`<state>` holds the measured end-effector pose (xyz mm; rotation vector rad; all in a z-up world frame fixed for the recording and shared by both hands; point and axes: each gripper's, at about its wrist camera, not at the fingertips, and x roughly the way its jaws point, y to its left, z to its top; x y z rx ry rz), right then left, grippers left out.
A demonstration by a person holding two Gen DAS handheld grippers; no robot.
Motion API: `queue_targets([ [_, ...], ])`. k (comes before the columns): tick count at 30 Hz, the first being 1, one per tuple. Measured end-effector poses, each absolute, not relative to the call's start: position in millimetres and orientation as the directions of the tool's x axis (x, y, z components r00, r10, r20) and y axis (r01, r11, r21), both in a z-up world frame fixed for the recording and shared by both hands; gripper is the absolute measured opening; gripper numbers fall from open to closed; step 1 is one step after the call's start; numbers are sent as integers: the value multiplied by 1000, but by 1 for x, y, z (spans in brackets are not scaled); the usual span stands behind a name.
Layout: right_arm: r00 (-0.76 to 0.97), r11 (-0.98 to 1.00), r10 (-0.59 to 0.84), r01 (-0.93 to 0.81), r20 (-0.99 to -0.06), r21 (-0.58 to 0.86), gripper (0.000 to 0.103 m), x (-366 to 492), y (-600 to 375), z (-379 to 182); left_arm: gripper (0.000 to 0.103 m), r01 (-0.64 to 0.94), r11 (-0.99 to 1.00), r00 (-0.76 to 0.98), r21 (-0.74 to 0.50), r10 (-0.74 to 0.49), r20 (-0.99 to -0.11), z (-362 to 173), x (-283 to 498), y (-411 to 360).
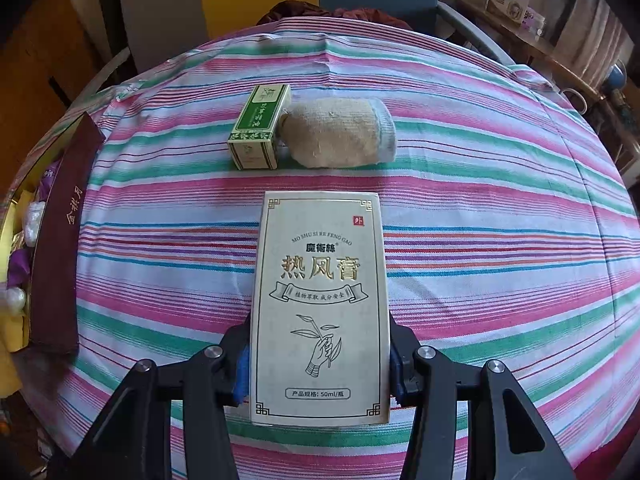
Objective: Organize objects
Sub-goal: 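Carry the yellow sponge into the gold tray and open the left gripper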
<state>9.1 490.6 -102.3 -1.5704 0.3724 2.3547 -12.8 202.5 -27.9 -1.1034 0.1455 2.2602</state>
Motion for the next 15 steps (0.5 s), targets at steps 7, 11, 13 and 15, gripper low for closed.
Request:
queue_targets([
  [7, -362, -923, 111, -382, -926, 38, 51, 8, 490, -102, 45, -465, -860, -505, -209, 452, -736, -25, -34, 149],
  [11, -354, -935, 127, -355, -927, 8, 51, 6, 485, -103, 45, -361, -903, -524, -232, 403, -750, -30, -50, 103],
  [13, -352, -942, 141, -337, -925, -15, 51, 5, 481, -103, 45, -316, -918, -530, -241, 381, -758, -33, -54, 83],
  [15, -354, -945, 147, -326, -924, -25, 51, 4, 480, -103, 45, -285, -924, -528, -255, 373, -763, -38, -56, 70],
])
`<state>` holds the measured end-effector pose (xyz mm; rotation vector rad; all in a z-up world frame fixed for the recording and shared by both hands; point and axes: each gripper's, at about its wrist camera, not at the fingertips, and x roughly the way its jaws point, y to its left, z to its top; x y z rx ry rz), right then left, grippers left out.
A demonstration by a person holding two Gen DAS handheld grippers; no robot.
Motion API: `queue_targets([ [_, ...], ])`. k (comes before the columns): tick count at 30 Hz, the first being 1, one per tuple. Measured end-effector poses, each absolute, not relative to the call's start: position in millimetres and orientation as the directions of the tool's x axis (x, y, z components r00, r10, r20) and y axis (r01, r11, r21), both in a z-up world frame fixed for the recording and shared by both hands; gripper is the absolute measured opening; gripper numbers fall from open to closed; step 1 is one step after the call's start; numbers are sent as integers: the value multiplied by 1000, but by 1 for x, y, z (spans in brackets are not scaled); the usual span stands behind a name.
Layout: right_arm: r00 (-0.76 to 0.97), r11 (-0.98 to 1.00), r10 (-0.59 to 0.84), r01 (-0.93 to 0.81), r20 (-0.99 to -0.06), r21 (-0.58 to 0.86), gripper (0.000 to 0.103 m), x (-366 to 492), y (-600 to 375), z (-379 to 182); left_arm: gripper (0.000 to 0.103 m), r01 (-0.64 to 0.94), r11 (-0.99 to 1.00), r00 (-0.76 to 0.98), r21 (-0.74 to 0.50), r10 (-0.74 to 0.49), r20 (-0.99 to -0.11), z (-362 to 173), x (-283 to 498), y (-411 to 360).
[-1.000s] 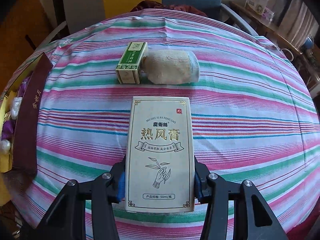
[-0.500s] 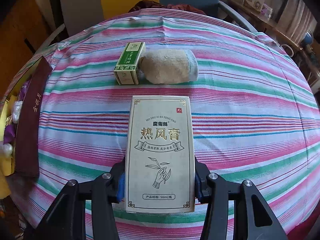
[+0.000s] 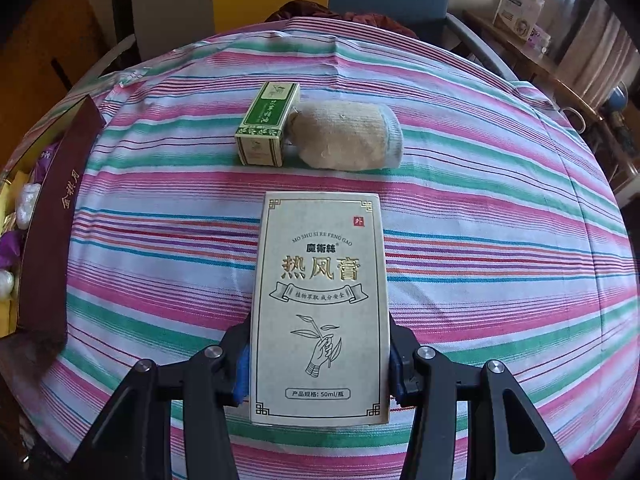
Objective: Organize objects
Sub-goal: 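Carry the yellow sponge into the gold tray and open the left gripper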
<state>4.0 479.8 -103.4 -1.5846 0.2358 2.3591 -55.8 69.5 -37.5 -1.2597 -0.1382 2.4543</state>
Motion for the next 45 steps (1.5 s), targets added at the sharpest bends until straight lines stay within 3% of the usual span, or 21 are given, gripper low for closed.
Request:
queue_targets([
  [14, -359, -954, 158, -296, -920, -49, 51, 5, 476, -102, 45, -262, -885, -435, -385, 465, -771, -37, -115, 105],
  [22, -361, -956, 153, -289, -920, -46, 51, 4, 475, -102, 45, -294, -899, -410, -324, 425, -807, -42, -178, 150],
  [30, -366, -959, 145, -281, -919, -39, 51, 4, 476, -102, 47, -294, -939, -402, -179, 292, -868, -71, -239, 187],
  [33, -367, -959, 142, -281, -919, -36, 51, 4, 476, -101, 52, -318, -936, -397, -151, 277, -875, -82, -252, 196],
  [38, -367, -959, 139, -280, -920, -33, 51, 3, 477, -101, 73, -296, -932, -401, -207, 318, -859, -80, -253, 186],
  [45, -368, -959, 143, -281, -919, -36, 51, 4, 476, -100, 73, -277, -934, -472, -227, 338, -814, -45, -219, 153],
])
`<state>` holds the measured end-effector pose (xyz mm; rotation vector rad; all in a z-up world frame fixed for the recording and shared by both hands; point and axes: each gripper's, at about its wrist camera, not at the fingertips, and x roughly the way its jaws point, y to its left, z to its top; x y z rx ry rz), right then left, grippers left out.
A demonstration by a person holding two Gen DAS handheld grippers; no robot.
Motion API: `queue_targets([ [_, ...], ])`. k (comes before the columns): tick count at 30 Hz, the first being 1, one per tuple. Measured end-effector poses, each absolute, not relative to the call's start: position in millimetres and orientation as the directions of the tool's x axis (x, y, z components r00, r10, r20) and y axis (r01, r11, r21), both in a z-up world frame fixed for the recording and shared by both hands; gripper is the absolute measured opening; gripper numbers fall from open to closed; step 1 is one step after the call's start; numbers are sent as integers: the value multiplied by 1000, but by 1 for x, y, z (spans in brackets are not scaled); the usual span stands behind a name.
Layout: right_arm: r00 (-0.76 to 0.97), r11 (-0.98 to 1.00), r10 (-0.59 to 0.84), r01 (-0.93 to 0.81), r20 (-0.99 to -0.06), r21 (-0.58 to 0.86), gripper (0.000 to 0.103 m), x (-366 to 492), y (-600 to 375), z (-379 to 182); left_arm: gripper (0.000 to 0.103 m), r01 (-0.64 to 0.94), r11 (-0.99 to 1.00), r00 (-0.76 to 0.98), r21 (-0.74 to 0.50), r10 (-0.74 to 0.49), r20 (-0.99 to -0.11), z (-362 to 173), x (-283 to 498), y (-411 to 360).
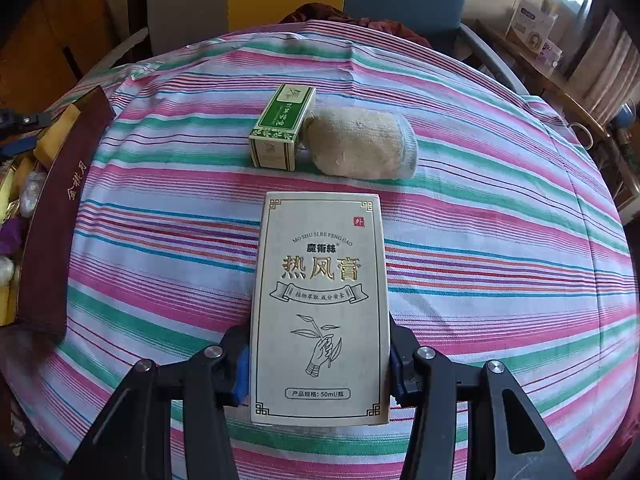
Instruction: Organize objects
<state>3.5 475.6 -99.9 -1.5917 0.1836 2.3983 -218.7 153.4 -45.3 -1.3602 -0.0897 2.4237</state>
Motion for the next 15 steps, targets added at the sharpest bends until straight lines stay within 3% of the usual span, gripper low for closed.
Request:
queue_targets([
  [15, -366, -954, 167, -295, -915, -56, 51, 3, 474, -98, 56, -238, -951, -547, -195, 297, -783, -28, -86, 57],
])
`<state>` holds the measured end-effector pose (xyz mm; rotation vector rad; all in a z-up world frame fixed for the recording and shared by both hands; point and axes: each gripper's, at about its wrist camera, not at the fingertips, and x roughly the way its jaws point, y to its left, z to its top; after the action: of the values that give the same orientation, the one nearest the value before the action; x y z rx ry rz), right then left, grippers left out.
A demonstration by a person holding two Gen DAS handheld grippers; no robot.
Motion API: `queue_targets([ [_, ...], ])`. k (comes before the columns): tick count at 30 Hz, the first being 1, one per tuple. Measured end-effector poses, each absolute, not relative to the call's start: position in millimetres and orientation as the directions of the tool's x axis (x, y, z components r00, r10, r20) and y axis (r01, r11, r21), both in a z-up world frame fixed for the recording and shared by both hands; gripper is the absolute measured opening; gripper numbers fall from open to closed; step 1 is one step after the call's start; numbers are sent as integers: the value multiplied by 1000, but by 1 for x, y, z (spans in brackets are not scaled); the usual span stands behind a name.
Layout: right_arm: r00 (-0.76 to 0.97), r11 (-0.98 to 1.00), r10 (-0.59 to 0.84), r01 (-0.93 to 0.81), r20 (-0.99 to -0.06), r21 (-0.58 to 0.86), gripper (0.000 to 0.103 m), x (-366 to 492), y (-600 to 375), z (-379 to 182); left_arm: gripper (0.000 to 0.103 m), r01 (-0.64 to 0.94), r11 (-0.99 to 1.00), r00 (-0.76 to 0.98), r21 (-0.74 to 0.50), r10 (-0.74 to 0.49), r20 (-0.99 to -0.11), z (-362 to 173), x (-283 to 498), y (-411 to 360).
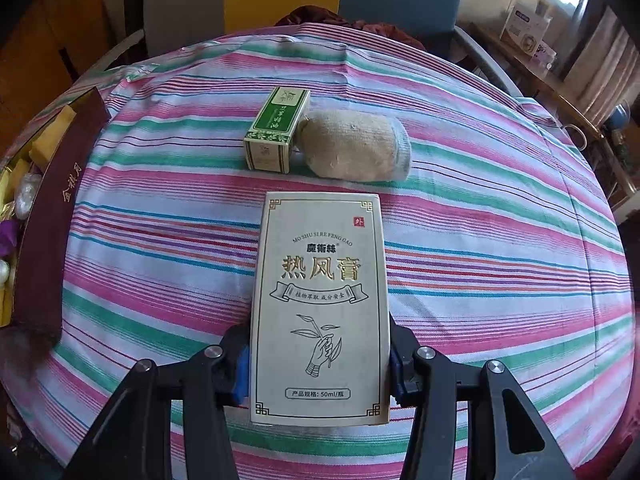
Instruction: Organize objects
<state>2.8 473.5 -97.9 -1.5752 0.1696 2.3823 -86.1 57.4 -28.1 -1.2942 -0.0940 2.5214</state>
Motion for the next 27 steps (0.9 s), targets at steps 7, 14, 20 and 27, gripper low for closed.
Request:
queue_targets([
  [7, -377, -948, 179, -314, -909, -56, 51, 1, 466, -81, 55, -207, -958, -580, -198, 283, -764, -30, -63, 30],
  [14, -538, -985, 27, -158, -843, 69, 51, -19, 382, -14, 55, -179, -957, -599, -229, 291, -746, -30, -56, 12],
  [20, -542, -993, -114, 36, -832, 113, 51, -53, 272, -4, 55, -165, -957, -600, -239, 290, -746, -32, -51, -1],
  [27, -406, -989, -148, 65, -902, 133, 51, -86, 201, -58, 55, -139, -958, -587, -252, 285, -758, -41, -48, -15],
])
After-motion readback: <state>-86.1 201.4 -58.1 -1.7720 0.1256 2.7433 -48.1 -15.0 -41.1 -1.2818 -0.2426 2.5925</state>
